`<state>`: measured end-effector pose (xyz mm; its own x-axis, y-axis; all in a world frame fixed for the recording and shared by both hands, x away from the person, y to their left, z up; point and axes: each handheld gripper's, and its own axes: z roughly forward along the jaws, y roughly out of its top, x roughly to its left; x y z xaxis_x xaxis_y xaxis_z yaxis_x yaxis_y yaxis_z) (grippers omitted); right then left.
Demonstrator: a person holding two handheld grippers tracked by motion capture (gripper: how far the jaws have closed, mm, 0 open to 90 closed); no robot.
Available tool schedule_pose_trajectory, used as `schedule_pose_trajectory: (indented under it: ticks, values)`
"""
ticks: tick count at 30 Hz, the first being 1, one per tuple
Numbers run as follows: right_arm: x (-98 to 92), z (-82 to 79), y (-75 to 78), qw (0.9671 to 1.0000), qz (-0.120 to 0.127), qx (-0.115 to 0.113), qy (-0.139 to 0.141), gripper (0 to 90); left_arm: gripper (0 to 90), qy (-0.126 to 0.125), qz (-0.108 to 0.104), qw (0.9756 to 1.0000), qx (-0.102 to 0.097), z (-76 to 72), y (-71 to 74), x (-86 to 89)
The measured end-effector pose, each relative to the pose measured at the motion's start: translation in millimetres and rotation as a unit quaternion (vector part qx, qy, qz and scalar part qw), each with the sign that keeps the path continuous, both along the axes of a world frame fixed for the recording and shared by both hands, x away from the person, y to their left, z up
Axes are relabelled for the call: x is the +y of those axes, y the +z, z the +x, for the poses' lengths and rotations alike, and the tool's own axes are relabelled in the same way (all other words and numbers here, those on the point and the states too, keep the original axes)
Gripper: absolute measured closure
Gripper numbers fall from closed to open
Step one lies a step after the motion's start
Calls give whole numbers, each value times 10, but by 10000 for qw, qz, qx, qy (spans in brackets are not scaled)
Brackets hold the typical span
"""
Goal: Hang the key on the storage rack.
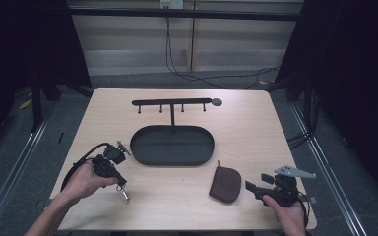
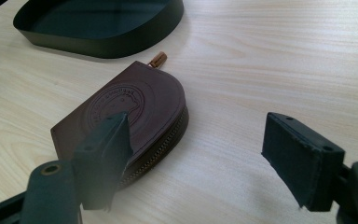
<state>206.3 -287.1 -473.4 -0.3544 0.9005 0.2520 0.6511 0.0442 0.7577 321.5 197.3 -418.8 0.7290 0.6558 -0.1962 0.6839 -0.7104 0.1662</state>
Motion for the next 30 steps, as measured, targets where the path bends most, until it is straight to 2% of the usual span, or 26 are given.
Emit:
schedule_pose_trajectory:
  ticks: [15,18,20,27,28,29,30]
  values:
    - [-1,1,-1,10000,7,7,8,229,892,-109,214,9997,-101,22,242,20]
    - [-3,1,-1,10000,6,4,6,229,892,-29,202,9995,-246,23,302,21]
    - [-3,3,-1,10000,8,8,7,229,892,-65,273,9994,-200,32,325,20]
    - [-4,1,0,10000,7,2,15,227,889,-21,302,9990,-316,64,434,35]
    - [-3,0,0,10000,7,0,16,227,888,29,393,9986,-346,65,437,31]
    - [-3,1,0,10000,6,2,17,227,888,-10,371,9990,-258,75,423,30]
    - [-4,2,0,10000,13,4,16,227,889,7,392,9989,-252,82,428,32]
